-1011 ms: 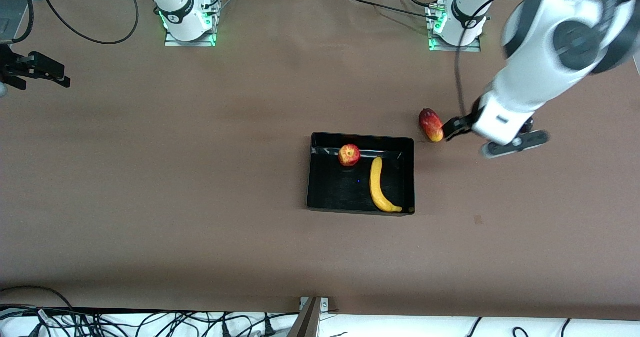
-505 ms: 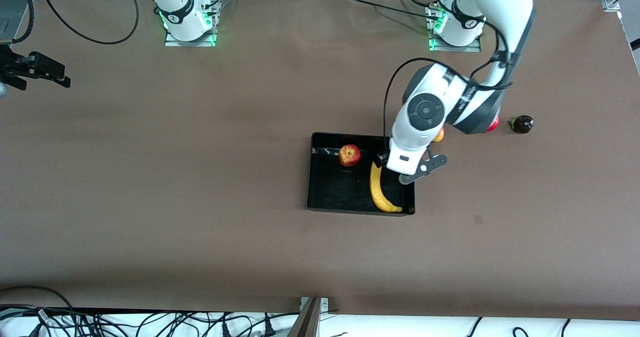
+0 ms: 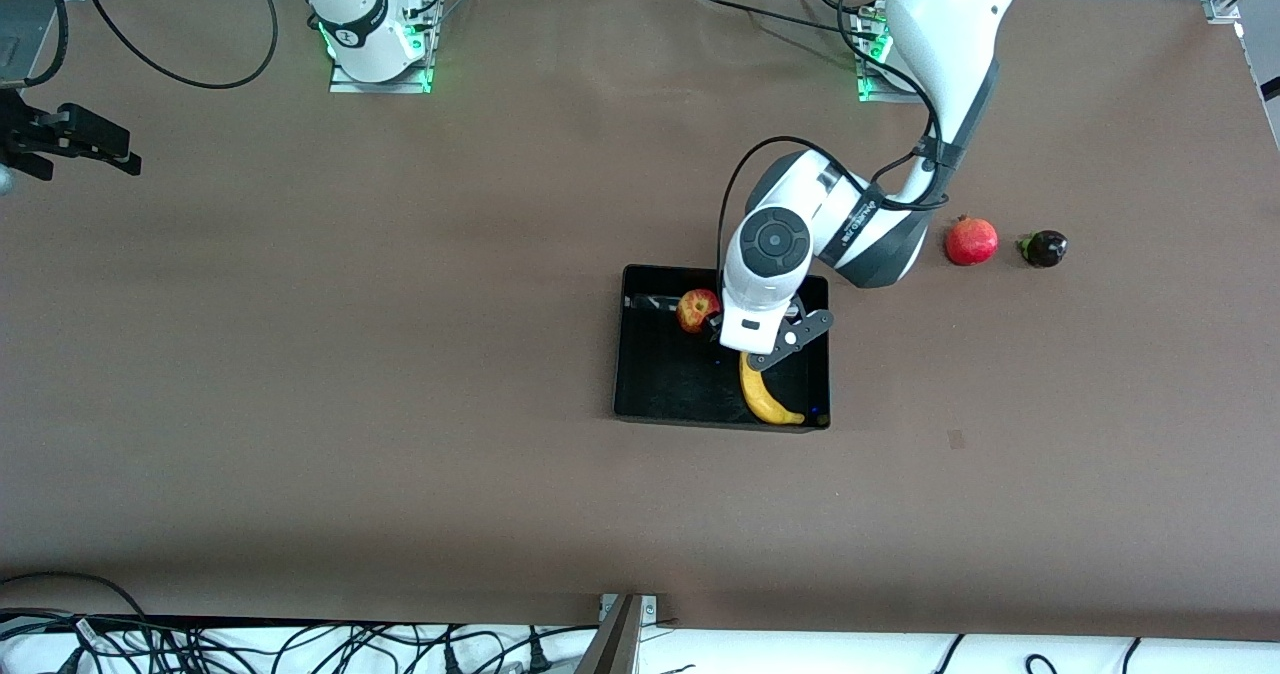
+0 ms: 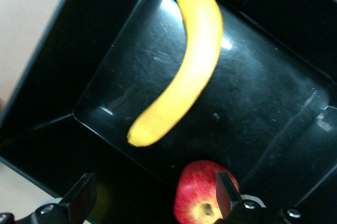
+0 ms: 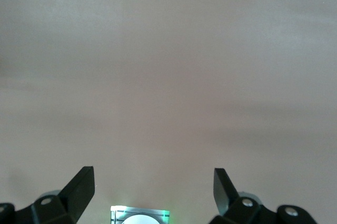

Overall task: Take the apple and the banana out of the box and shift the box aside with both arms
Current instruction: 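Reach the left gripper into the black tray toward the red apple, then lower the left gripper and close it on the red apple, then lift the apple out of the tray with the left gripper, then lower the apple onto the table beside the tray and open the left gripper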

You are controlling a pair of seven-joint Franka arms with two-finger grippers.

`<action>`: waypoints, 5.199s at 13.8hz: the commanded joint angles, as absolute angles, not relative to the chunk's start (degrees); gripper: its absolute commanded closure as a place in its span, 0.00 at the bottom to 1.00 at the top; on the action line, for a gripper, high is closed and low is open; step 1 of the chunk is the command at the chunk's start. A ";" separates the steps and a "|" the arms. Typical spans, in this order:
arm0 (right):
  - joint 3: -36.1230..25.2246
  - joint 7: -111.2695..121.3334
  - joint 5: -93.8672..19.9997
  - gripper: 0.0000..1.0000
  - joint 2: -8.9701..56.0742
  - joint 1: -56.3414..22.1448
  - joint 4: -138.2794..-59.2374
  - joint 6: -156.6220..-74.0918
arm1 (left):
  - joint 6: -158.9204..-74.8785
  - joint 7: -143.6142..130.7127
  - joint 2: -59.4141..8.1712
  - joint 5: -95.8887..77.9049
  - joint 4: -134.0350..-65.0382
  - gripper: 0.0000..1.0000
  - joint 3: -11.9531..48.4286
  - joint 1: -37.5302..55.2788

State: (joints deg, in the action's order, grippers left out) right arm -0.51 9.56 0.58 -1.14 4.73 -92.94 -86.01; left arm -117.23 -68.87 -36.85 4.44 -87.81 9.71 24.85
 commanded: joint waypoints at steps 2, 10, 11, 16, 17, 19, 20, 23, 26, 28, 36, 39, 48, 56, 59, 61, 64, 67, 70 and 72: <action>-0.44 9.93 0.18 0.00 -1.23 4.83 -92.37 -85.08 | -117.24 -70.22 -40.78 4.57 -82.97 0.00 10.63 26.02; -0.53 9.93 0.18 0.00 -1.23 4.92 -92.37 -84.55 | -124.27 -70.14 -44.29 2.64 -83.32 0.00 11.51 26.46; -0.53 9.93 0.18 0.00 -1.23 4.83 -92.37 -84.46 | -125.67 -70.22 -44.47 2.64 -83.58 0.00 11.51 26.46; -0.62 9.93 0.18 0.00 -1.23 4.83 -92.37 -84.46 | -128.14 -71.10 -44.74 2.64 -86.04 0.00 12.48 26.46; -0.62 9.93 0.18 0.00 -1.23 4.83 -92.37 -84.46 | -128.14 -71.10 -44.74 2.64 -86.39 0.00 12.48 26.46; -0.62 9.93 0.18 0.00 -1.23 4.83 -92.37 -84.55 | -129.02 -71.10 -44.74 2.64 -87.62 0.00 12.65 26.46; -0.62 9.93 0.18 0.00 -1.23 4.83 -92.37 -84.55 | -130.24 -71.10 -44.82 2.81 -88.67 0.00 12.74 26.46; -0.62 9.84 0.18 0.00 -1.06 4.83 -92.37 -85.16 | -131.22 -71.45 -45.18 2.90 -89.30 0.29 12.74 26.46; -0.62 9.84 0.18 0.00 -0.88 4.92 -92.37 -85.69 | -131.22 -71.37 -45.26 2.99 -89.30 0.93 12.74 26.37; -0.62 9.84 0.18 0.00 -0.53 4.92 -92.37 -86.13 | -130.87 -70.84 -44.91 3.08 -89.21 1.00 13.09 26.02; -0.70 9.93 0.26 0.00 0.53 4.92 -92.37 -90.26 | -111.83 -64.00 -35.52 2.64 -83.41 1.00 13.80 18.82; -0.70 9.93 0.35 0.00 1.32 5.01 -92.37 -91.40 | -106.36 -51.99 -32.17 2.99 -83.23 1.00 14.50 11.45; -0.70 10.02 0.26 0.00 2.02 5.01 -92.37 -93.16 | -116.76 -19.07 -33.40 9.14 -93.04 1.00 16.17 -8.08; -0.44 9.93 0.18 0.00 2.02 4.83 -92.37 -92.73 | -137.19 -18.98 -33.22 15.81 -108.02 1.00 15.91 -10.46; -0.26 9.84 0.09 0.00 1.93 4.75 -92.37 -92.64 | -139.21 -18.98 -35.06 17.92 -108.10 1.00 15.56 -10.99; -0.26 9.84 0.09 0.00 1.93 4.75 -92.37 -92.55 | -140.09 -18.98 -36.21 19.77 -108.02 1.00 15.21 -11.34; -0.26 9.84 -0.26 0.00 1.93 4.75 -92.37 -92.55 | -141.06 -19.07 -37.88 21.27 -107.84 0.74 15.21 -11.51; -0.26 9.84 -0.26 0.00 1.93 4.75 -92.37 -92.55 | -141.07 -19.07 -37.80 21.36 -107.75 0.00 15.12 -11.51; -0.26 9.84 -0.26 0.00 1.93 4.75 -92.37 -92.55 | -139.84 -19.95 -35.26 20.66 -107.40 0.00 15.29 -11.78; -0.18 9.84 -0.35 0.00 1.93 4.75 -92.37 -92.55 | -133.19 -19.86 -31.40 17.51 -106.27 0.00 15.99 -11.34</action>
State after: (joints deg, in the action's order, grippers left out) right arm -0.34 9.56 0.45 1.92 4.69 -92.94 -93.06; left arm -138.82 -19.77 -36.17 19.44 -106.71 14.99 -11.34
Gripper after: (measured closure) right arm 0.000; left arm 0.000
